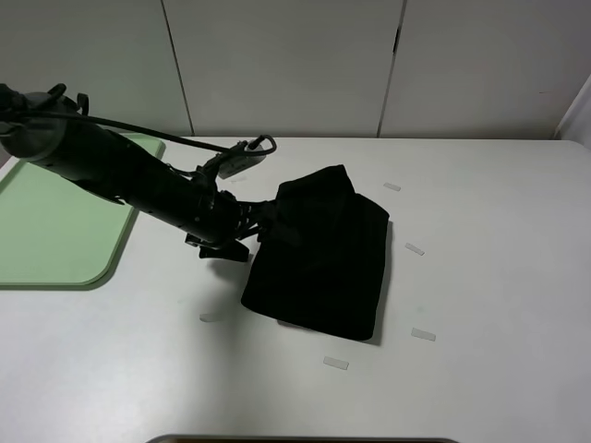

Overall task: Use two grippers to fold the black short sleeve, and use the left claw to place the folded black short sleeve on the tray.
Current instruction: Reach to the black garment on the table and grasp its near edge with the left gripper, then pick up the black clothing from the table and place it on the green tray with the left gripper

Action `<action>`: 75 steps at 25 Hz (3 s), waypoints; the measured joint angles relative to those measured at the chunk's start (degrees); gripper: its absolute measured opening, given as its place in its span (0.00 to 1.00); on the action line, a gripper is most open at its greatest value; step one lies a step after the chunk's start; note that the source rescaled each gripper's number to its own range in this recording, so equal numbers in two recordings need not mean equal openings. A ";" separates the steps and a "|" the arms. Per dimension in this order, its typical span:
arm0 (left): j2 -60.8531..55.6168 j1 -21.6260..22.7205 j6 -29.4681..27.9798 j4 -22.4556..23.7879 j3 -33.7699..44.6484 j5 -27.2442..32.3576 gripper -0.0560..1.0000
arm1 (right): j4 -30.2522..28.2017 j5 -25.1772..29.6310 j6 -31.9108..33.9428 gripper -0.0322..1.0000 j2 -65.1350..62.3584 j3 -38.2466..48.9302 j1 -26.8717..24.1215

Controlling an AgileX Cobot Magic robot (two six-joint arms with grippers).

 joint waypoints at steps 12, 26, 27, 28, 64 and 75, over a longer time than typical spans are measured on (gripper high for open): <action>4.67 -3.90 10.77 -14.62 -2.28 -3.00 0.40 | 0.00 0.00 0.00 1.00 0.00 0.00 0.00; -2.66 -1.43 6.52 16.42 -2.72 -9.29 0.20 | -0.12 0.00 0.00 1.00 -0.01 0.01 0.00; -3.95 -0.50 4.04 22.52 -2.72 -9.64 0.20 | -0.12 0.00 0.00 1.00 -0.01 0.01 0.00; -5.16 0.48 0.99 28.93 -2.72 -9.73 0.20 | -0.12 0.00 0.00 1.00 -0.01 0.01 0.00; -7.78 34.26 -54.85 106.35 -2.72 -14.15 0.20 | -0.12 0.00 0.00 1.00 -0.01 0.01 0.00; -7.78 37.81 -54.85 106.55 -2.72 -14.78 0.20 | -0.12 0.00 0.00 1.00 -0.01 0.01 0.00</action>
